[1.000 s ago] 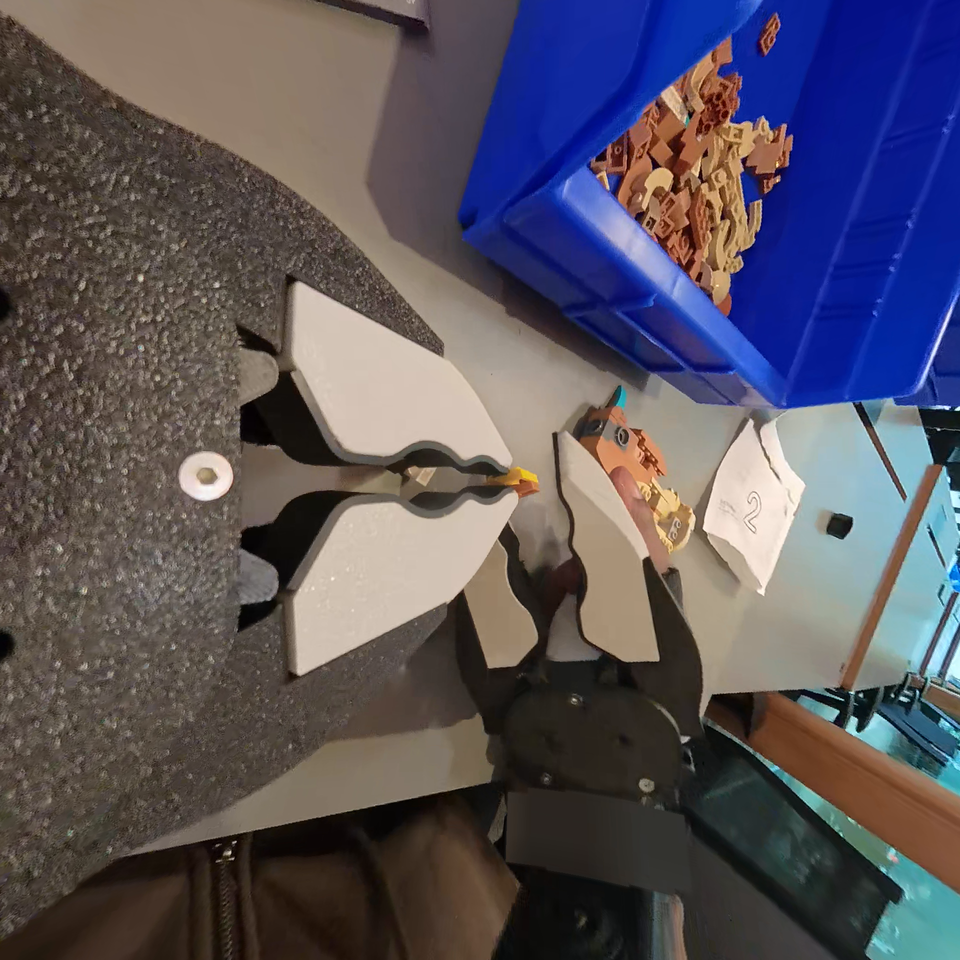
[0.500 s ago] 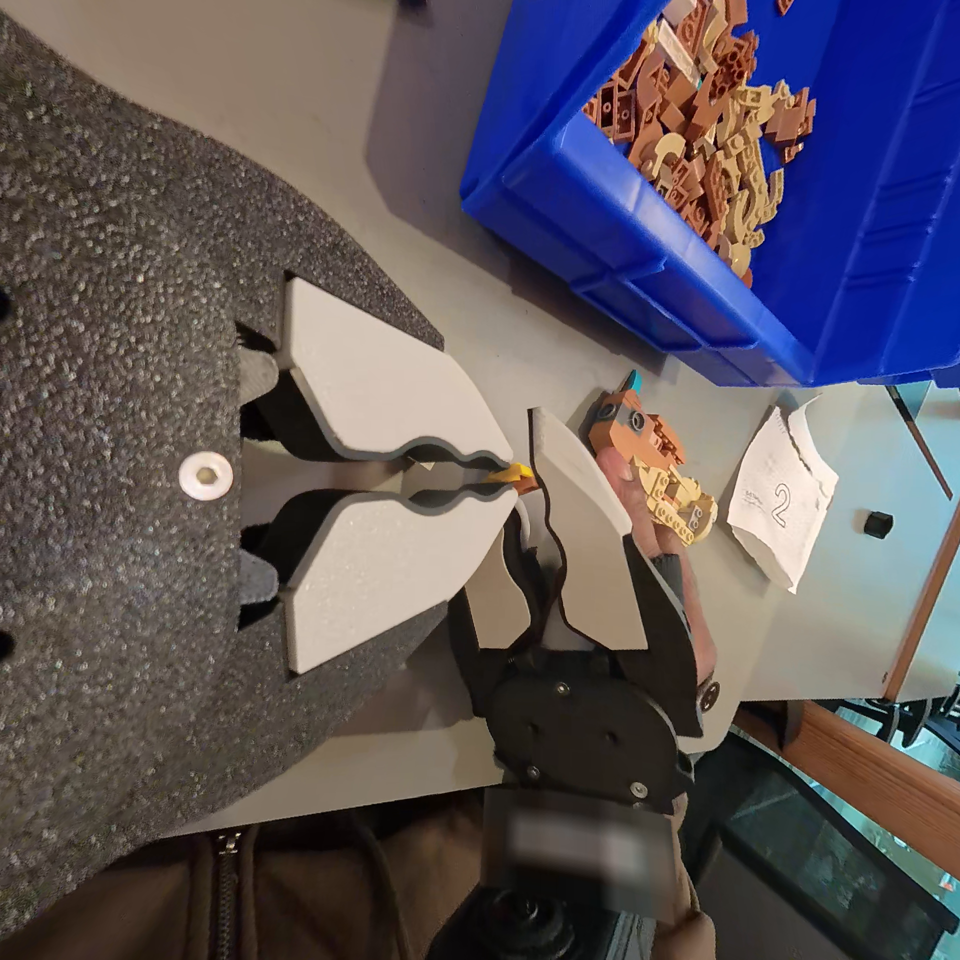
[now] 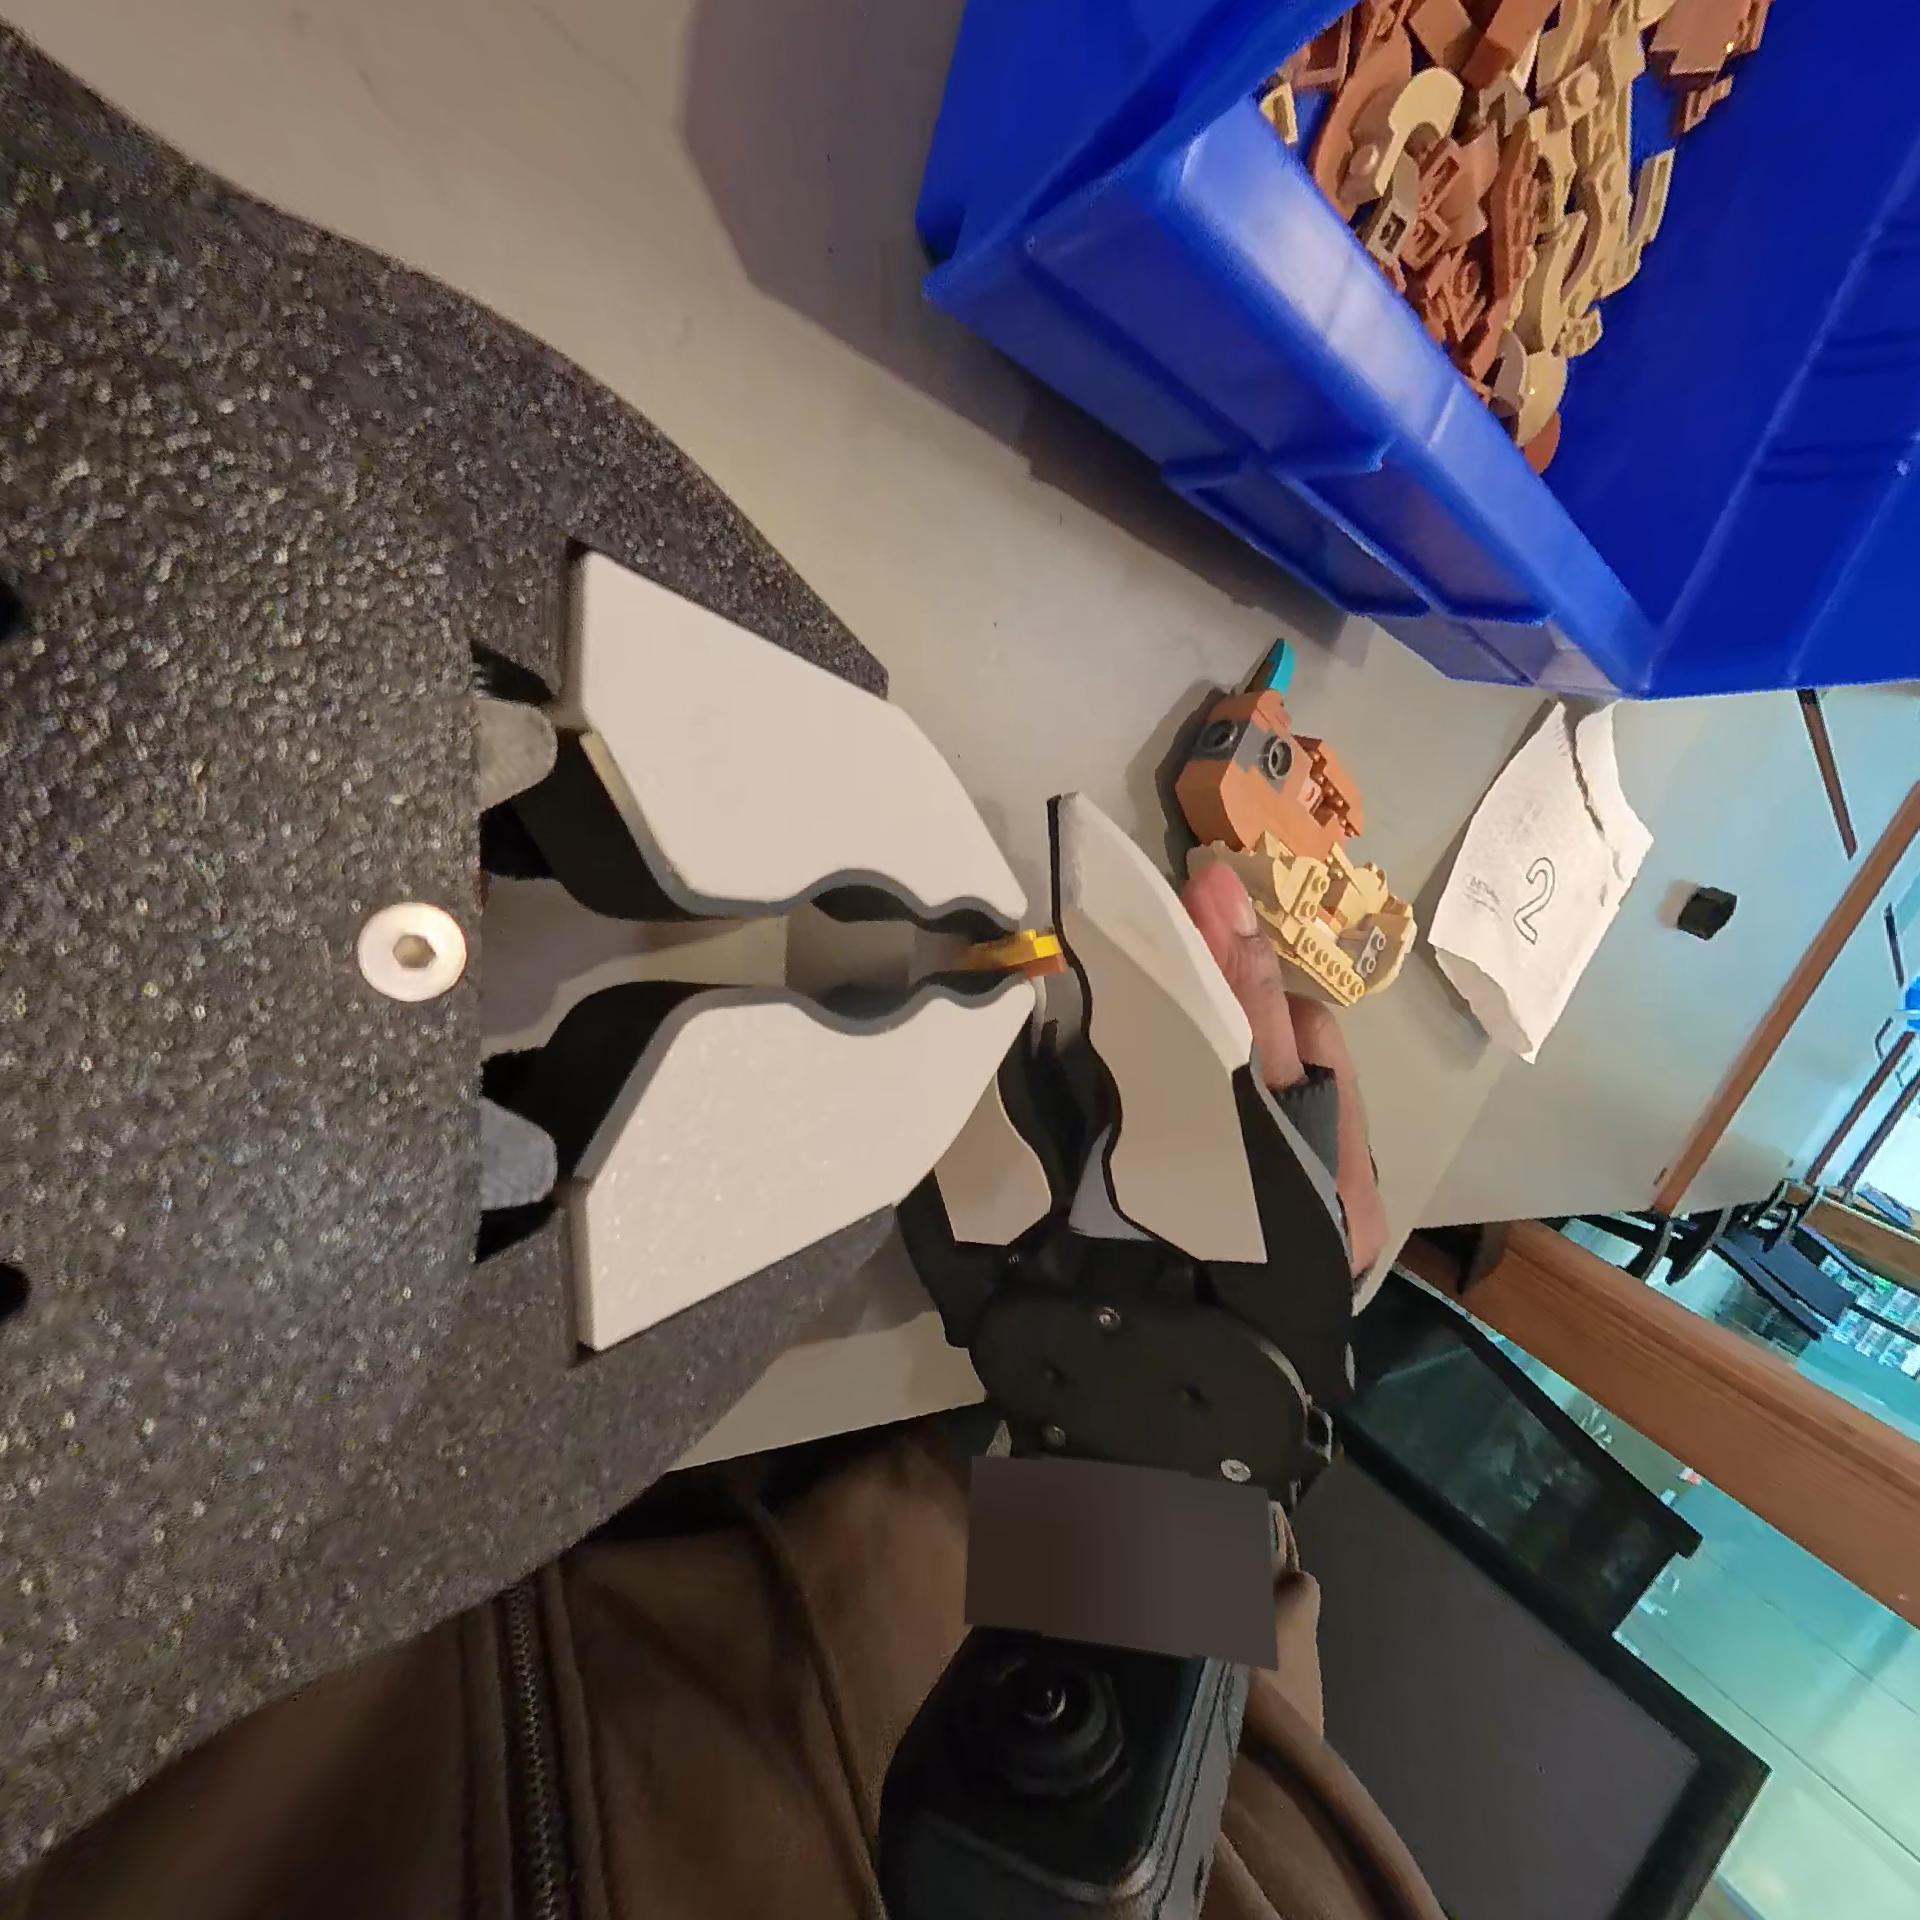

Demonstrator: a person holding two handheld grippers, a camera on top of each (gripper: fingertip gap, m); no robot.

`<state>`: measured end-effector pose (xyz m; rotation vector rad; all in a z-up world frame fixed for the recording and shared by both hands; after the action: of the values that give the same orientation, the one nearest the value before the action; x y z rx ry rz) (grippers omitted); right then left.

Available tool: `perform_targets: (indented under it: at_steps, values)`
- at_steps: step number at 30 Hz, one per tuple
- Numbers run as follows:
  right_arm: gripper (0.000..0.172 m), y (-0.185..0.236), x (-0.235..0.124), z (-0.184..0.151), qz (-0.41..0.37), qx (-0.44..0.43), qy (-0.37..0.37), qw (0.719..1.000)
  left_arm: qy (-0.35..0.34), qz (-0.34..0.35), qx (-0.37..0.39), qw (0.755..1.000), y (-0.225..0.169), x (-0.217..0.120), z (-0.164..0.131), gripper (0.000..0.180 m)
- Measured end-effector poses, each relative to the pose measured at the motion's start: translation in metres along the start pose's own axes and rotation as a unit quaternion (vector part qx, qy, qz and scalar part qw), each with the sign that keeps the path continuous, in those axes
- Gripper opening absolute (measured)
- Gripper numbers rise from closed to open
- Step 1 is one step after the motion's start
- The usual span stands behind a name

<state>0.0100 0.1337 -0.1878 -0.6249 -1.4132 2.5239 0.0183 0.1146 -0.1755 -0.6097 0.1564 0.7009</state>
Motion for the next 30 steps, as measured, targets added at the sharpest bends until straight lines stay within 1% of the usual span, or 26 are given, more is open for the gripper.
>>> perform_targets:
  at_steps: [4, 6, 10, 14, 16, 20, 22, 26, 30]
  values:
    - [0.016, 0.000, 0.000, -0.001, 0.002, 0.001, -0.001, 1.000, -0.012, -0.023, -0.025, 0.999, 0.000, 0.001, 0.000, 0.006]
    - [0.017, 0.000, 0.000, 0.000, 0.002, 0.001, 0.000, 1.000, -0.011, -0.023, -0.030, 0.999, 0.001, 0.000, 0.000, 0.005]
    - [0.020, 0.002, 0.001, 0.000, 0.003, -0.002, 0.004, 1.000, -0.002, 0.035, 0.001, 0.999, 0.010, 0.001, -0.001, 0.004]
    - [0.018, 0.001, 0.002, -0.002, -0.001, -0.003, 0.012, 1.000, 0.001, 0.057, 0.016, 0.998, 0.010, 0.002, -0.001, 0.004]
    - [0.017, 0.001, 0.002, -0.002, -0.002, -0.006, 0.013, 1.000, -0.003, 0.054, 0.004, 0.999, 0.011, 0.001, 0.000, 0.004]
    - [0.017, -0.001, 0.001, -0.001, -0.001, -0.007, 0.008, 1.000, -0.018, 0.024, -0.047, 0.998, 0.011, 0.000, 0.001, 0.004]
    - [0.017, 0.001, 0.002, -0.001, 0.002, -0.015, 0.011, 1.000, -0.017, 0.015, -0.060, 0.998, 0.013, 0.001, -0.001, 0.004]
    - [0.017, 0.001, 0.002, -0.003, -0.005, -0.033, 0.018, 0.999, -0.015, 0.020, -0.061, 0.998, 0.014, 0.001, -0.002, 0.004]
    - [0.017, 0.001, 0.001, -0.003, -0.005, -0.034, 0.016, 0.999, -0.014, 0.021, -0.050, 0.998, 0.014, 0.002, -0.002, 0.004]
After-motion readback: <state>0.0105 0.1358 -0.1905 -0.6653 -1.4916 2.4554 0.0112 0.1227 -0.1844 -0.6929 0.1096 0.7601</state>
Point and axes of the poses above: each gripper's, where its closed fingertips meet, x out along the fingers, z out of its top, y = z × x across the jaws, the point moved 1 cm from there along -x, back along the fingers, and after that the axes turned 6 degrees about -x, right-handed, at the moved point
